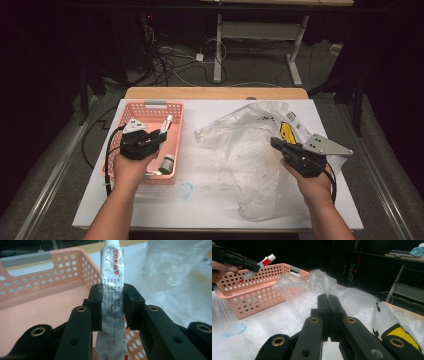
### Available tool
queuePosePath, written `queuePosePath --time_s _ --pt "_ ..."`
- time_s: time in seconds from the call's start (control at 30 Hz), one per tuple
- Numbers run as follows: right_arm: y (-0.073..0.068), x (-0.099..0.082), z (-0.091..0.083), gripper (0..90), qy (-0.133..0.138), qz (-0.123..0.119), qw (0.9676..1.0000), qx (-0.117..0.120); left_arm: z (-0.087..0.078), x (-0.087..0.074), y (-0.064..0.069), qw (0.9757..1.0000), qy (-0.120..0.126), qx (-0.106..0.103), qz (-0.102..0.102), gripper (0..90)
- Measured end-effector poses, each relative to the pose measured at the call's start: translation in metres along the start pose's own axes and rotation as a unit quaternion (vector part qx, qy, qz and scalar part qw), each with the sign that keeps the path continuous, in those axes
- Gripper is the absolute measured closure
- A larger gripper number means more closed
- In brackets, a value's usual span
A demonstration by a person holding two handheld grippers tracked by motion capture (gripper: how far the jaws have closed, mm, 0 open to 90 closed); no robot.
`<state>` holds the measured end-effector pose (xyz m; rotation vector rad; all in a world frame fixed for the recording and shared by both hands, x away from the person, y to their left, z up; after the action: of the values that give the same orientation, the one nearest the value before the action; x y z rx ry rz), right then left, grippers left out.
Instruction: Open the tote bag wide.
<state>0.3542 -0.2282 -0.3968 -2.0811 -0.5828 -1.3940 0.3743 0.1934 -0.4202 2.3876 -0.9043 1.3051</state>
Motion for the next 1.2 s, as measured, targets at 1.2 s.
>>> queuePosePath --time_s 1.2 --pt "-0.004 0.0 -0.005 90.0 0.004 -0.001 0.9999 0.013 -0.001 0.007 0.08 0.9942 0.051 -0.073 0.06 69.2"
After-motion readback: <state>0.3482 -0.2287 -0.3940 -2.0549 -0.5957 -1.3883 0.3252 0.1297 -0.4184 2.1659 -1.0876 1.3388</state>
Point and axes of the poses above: each handheld gripper's, and its own axes: z roughly forward along the jaws, x roughly out of its top, y roughly to its right, the point moved 3 cm from there along z, roughly forward along the jaws, and after that the axes turned 15 degrees about z, right-handed, at the moved point
